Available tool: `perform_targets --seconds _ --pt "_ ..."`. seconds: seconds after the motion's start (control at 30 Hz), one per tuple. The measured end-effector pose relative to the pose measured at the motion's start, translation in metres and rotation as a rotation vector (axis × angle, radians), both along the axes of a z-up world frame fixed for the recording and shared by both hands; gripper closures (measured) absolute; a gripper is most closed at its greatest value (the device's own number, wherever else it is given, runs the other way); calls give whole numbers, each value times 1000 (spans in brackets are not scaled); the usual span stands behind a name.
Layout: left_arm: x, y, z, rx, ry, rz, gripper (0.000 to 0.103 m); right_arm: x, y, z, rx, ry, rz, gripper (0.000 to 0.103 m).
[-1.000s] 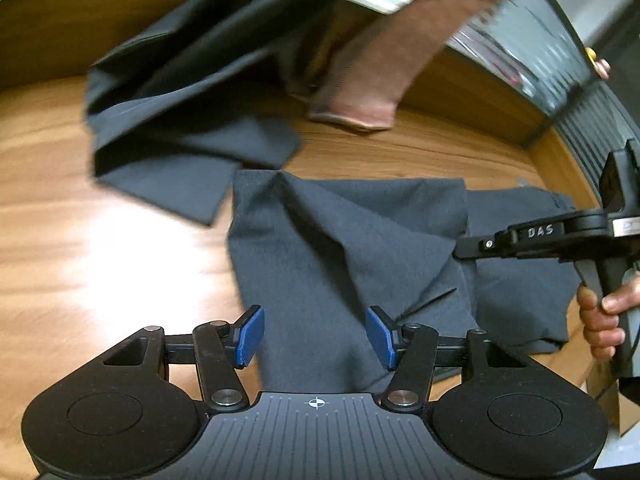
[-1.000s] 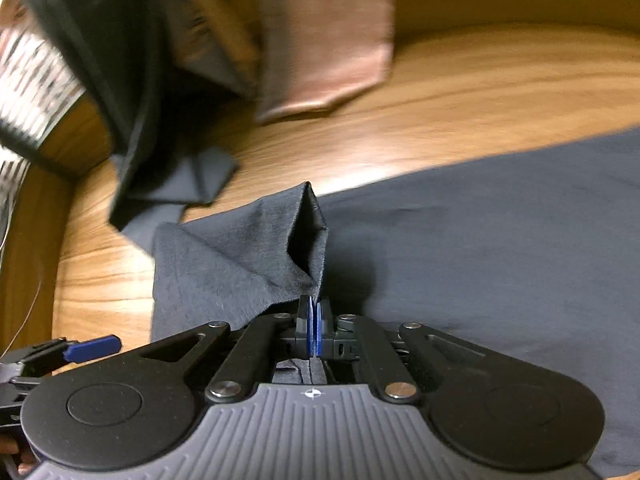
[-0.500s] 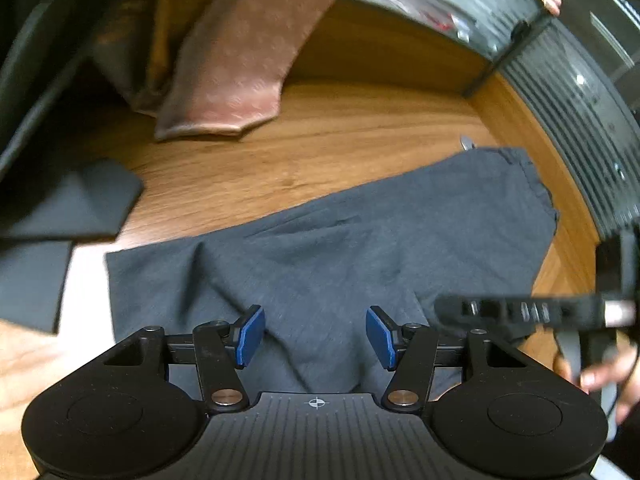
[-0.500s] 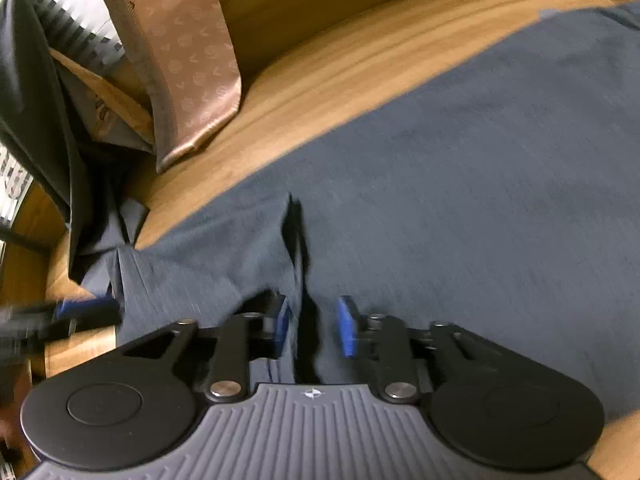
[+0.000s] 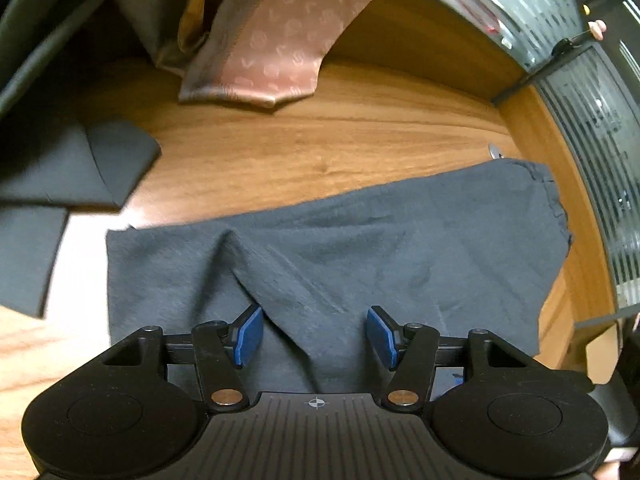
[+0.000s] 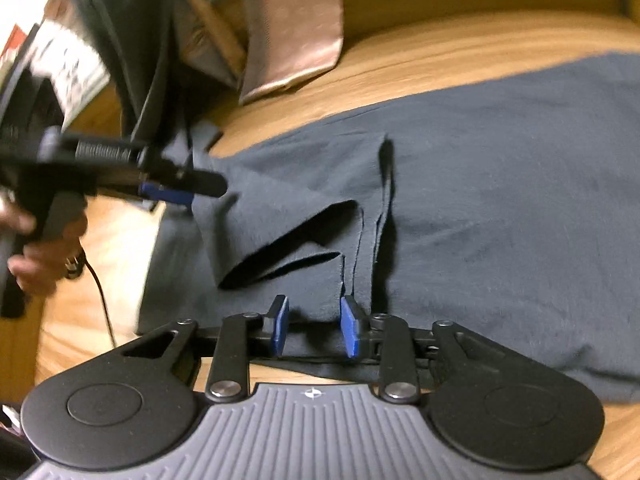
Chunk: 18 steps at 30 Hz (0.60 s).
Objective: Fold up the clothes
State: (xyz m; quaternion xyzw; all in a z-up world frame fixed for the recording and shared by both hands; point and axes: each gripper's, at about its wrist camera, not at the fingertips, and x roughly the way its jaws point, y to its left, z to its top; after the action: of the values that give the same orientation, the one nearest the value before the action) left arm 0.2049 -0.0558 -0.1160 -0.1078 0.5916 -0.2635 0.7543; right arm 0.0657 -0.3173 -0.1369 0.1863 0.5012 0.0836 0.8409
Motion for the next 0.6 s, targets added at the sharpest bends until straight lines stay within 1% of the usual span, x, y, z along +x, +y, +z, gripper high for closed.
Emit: perform_targets --seconds 0.03,0.07,0.13,0.17,0.2,0.23,0.4,0.47,0.5,0.53,0.6 --pt "1 -4 -2 -11 6 -3 45 1 1 0 -6 1 10 96" --pt "1 -8 -3 -23 11 -7 48 -1 2 1 -12 -10 15 97" --pt "3 -15 -1 -63 -6 -13 71 -5 2 7 -24 -32 22 98" --pt "5 -19 1 -64 -15 -18 75 -9 1 11 -30 -42 25 98" --pt "7 -24 2 -63 -25 -23 83 -12 1 15 -36 -52 27 98" --pt "11 -28 4 -60 -31 -25 84 -17 -2 18 -34 -57 21 98" --pt "30 -50 8 -62 -41 -43 82 -35 -10 17 -20 -44 -9 98" --pt "37 -60 8 -64 -48 -55 73 -37 -9 11 -28 -32 -10 98" --pt "39 -64 9 -67 -54 -59 67 -38 -9 8 -32 -26 -10 98" --pt "42 -68 9 -73 -56 -62 63 -38 -8 8 -37 -25 -9 97" --pt "47 -76 9 -82 -60 -70 62 -39 -6 8 -48 -24 -5 96"
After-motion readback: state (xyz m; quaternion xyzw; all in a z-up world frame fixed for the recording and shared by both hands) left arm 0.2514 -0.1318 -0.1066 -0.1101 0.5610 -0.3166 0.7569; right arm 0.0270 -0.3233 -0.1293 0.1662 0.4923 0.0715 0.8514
